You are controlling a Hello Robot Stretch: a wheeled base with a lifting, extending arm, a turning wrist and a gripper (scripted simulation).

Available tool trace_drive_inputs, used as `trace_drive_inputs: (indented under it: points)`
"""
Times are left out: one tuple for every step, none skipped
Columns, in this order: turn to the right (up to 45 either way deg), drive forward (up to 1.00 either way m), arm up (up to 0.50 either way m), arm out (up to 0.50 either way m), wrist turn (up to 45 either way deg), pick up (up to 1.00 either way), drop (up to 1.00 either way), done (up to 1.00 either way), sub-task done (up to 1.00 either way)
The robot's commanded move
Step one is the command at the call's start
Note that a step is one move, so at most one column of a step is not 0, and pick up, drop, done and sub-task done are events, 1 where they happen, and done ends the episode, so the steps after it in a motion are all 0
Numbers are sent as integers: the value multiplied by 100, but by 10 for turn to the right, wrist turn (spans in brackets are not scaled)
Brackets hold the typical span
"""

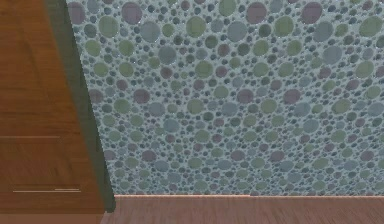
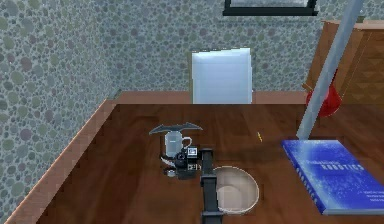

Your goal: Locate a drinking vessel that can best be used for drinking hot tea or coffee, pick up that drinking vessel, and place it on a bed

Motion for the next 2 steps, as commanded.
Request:
trace_drive_inputs:
  points:
    - [0,0,10,0,0,0,0,0,0]
    - [0,0,22,0,0,0,0,0,0]
